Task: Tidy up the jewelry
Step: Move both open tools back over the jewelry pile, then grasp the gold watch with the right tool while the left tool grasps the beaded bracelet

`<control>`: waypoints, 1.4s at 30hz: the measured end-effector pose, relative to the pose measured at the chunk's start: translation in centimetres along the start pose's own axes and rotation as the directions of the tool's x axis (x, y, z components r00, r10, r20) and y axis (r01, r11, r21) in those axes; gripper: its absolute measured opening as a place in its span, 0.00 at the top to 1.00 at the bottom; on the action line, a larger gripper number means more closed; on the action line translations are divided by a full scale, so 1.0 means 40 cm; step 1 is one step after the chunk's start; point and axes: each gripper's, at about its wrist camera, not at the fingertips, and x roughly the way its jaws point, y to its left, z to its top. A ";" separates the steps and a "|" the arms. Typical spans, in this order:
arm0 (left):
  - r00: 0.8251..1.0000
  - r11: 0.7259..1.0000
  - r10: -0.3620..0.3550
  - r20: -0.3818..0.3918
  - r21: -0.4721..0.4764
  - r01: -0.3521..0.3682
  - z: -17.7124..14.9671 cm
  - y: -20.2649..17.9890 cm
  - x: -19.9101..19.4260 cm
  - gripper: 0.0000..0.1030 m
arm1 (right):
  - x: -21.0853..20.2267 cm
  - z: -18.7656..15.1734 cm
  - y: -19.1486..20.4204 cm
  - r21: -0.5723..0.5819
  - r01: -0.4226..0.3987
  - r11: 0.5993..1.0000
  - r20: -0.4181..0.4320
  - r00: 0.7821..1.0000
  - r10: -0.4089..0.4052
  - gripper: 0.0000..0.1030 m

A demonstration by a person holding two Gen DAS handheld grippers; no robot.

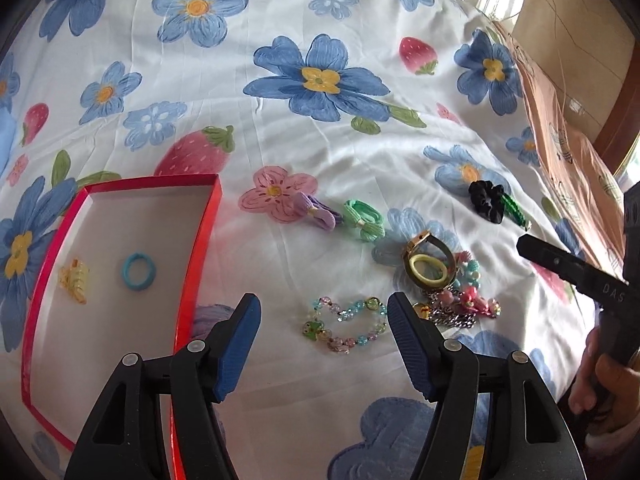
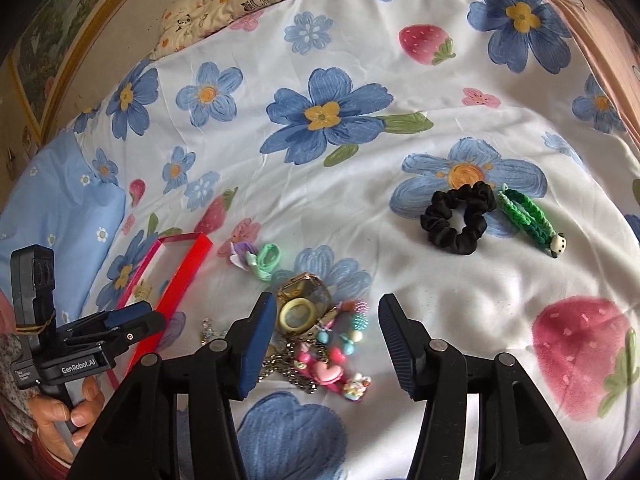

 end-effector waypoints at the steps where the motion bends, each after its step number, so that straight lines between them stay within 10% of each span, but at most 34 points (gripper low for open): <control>1: 1.000 1.000 -0.004 -0.002 0.002 0.004 -0.001 -0.001 0.001 0.36 | 0.003 0.001 -0.001 -0.004 0.001 1.000 -0.006 1.000 -0.001 0.47; 27: 0.988 0.995 -0.011 -0.154 0.095 0.026 0.006 -0.009 0.208 0.39 | 0.218 0.031 0.047 -0.199 0.033 0.980 -0.174 0.982 -0.068 0.69; 33: 0.990 0.993 -0.033 -0.139 0.105 0.048 0.001 -0.014 0.222 0.87 | 0.257 0.014 0.052 -0.216 0.047 0.975 -0.197 0.976 -0.091 0.92; 42: 0.992 0.992 -0.099 -0.073 0.070 0.104 0.008 0.012 0.146 0.92 | 0.185 0.034 0.060 -0.158 0.022 0.987 -0.123 0.991 -0.042 0.96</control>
